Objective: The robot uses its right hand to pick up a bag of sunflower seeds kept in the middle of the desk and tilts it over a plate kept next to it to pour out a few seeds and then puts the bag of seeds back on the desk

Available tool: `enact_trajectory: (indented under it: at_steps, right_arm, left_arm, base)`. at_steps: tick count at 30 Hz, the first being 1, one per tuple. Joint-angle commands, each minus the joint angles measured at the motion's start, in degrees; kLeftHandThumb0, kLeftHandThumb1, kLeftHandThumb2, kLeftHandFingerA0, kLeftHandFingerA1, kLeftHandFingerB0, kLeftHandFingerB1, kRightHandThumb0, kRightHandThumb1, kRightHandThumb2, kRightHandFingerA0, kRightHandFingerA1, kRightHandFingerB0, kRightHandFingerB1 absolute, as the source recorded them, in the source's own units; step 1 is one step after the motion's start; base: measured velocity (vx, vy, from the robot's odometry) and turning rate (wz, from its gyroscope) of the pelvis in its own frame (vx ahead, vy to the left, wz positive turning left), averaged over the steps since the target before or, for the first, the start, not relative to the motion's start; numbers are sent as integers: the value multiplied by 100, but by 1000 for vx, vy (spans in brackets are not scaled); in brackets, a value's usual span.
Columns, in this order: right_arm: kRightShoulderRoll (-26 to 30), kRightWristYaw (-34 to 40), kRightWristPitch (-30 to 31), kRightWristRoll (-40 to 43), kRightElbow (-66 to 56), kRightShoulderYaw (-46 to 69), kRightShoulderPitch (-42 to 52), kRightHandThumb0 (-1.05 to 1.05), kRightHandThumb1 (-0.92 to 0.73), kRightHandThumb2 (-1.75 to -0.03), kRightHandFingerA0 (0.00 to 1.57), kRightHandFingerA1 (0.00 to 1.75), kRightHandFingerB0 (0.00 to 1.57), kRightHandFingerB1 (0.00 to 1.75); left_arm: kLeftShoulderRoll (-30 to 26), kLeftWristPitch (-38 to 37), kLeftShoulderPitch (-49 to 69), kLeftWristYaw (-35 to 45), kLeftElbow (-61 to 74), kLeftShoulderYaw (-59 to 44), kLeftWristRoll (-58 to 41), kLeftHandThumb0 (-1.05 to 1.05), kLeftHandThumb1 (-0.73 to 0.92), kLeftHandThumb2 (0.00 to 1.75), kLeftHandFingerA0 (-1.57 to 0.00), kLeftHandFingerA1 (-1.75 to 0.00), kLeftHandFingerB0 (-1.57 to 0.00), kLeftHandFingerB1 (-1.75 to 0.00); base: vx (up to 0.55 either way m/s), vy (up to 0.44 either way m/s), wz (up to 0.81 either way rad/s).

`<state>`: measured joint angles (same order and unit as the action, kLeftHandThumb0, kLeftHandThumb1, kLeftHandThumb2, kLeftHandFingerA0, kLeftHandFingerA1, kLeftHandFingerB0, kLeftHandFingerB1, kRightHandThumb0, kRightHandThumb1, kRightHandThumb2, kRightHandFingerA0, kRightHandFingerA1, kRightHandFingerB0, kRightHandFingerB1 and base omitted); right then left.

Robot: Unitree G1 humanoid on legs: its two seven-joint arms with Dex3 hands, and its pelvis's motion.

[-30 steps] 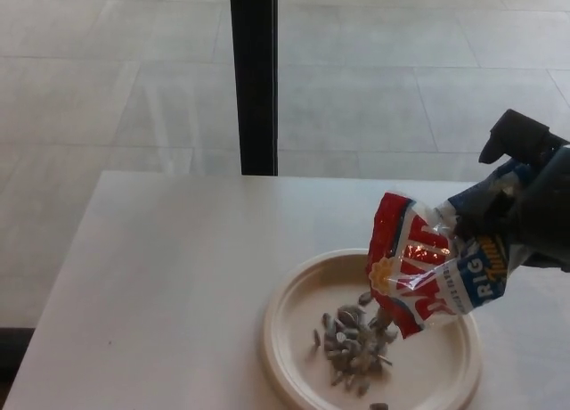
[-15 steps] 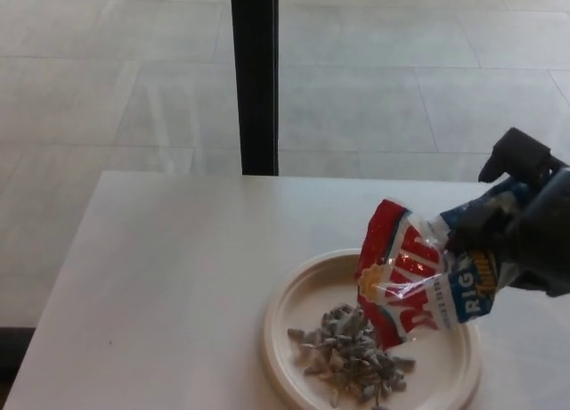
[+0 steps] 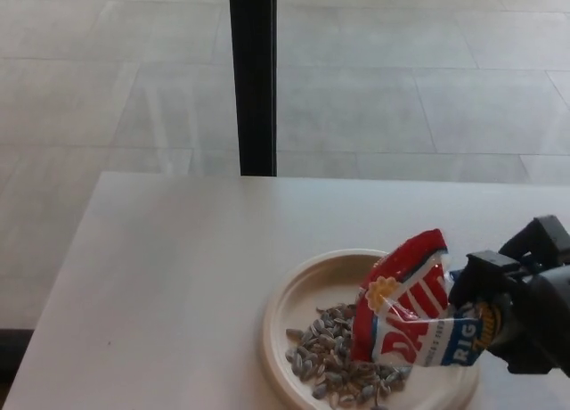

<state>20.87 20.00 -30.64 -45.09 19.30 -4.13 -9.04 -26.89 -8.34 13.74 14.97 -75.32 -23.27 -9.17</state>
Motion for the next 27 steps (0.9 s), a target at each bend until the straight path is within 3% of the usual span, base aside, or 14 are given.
enact_trajectory:
  at_steps: [1, 2, 3, 4, 5, 13, 14, 15, 17, 18, 20, 21, 26, 27]
  right_arm:
    - [-637, 519, 169, 1410, 550, 768, 579, -14, -66, -91, 81, 174, 70, 155]
    - [-665, 568, 146, 1377, 595, 791, 554, -14, -65, -92, 80, 174, 71, 155]
    - [-709, 572, 205, 1358, 574, 830, 554, -16, -65, -92, 82, 174, 71, 156]
    - [-728, 564, 164, 1382, 599, 864, 546, -16, -66, -91, 81, 172, 71, 155]
    - [-750, 572, 64, 1412, 682, 906, 514, -16, -68, -94, 81, 173, 70, 158]
    - [-1226, 592, 392, 1570, 540, 1166, 721, -20, -68, -85, 82, 173, 71, 155]
    - [-1293, 603, 385, 1630, 589, 1198, 734, -12, -63, -94, 92, 172, 69, 151]
    - [-1325, 645, 385, 1617, 645, 1204, 746, -18, -63, -97, 81, 173, 70, 156]
    - [-1412, 724, 253, 1746, 809, 1262, 750, -21, -65, -99, 85, 175, 71, 157]
    - [-1514, 751, 325, 1824, 830, 1302, 755, -25, -69, -94, 88, 175, 73, 157]
    - [-1574, 765, 299, 1906, 918, 1350, 737, -23, -67, -97, 89, 175, 73, 157]
    - [-1621, 736, 263, 2012, 1007, 1369, 706, -22, -65, -100, 90, 175, 74, 156]
    - [-1814, 545, 51, 2472, 1466, 1429, 556, -20, -63, -100, 87, 164, 74, 140]
    - [-1860, 460, -101, 2617, 1595, 1435, 524, -28, -69, -91, 93, 159, 79, 120]
  left_arm:
    - [6, -82, 140, -11, -17, 1, 13, -92, 92, 69, -27, -51, -19, -34]
    - [11, -88, 144, -9, -22, -3, 11, -93, 91, 69, -26, -51, -18, -34]
    - [6, -72, 140, -17, -20, 12, 25, -90, 70, 110, -23, -57, -15, -46]
    - [4, -55, 140, -20, -15, 14, 25, -90, 70, 110, -23, -56, -15, -45]
    - [22, -40, 153, -74, -5, 1, 9, -92, 91, 68, -30, -50, -22, -33]
    - [82, -87, 198, -62, -26, 0, 16, -93, 91, 68, -28, -50, -21, -33]
    - [106, -101, 218, -48, -37, -18, 0, -92, 69, 110, -23, -56, -16, -46]
    - [122, -87, 225, -83, -43, -45, -23, -95, 90, 67, -29, -51, -21, -34]
    - [153, -94, 238, -80, -45, -76, -46, -93, 91, 67, -29, -51, -20, -34]
    - [147, -150, 272, -96, -45, -24, 22, -90, 70, 111, -26, -57, -15, -46]
    - [143, -169, 271, -105, -45, -4, 49, -90, 70, 112, -26, -58, -15, -46]
    - [152, -112, 263, -86, -40, -72, -31, -94, 91, 68, -29, -51, -21, -34]
    - [155, -139, 280, -74, -8, -71, -32, -93, 90, 67, -29, -52, -21, -35]
    - [151, -152, 279, -101, -27, -39, 13, -94, 90, 68, -29, -50, -21, -34]
  base:
    - [0, 0, 0]
    - [0, 0, 0]
    - [0, 0, 0]
    - [0, 0, 0]
    - [0, 0, 0]
    - [0, 0, 0]
    - [0, 0, 0]
    - [0, 0, 0]
    - [0, 0, 0]
    - [0, 0, 0]
    - [0, 0, 0]
    - [0, 0, 0]
    - [0, 0, 0]
    - [0, 0, 0]
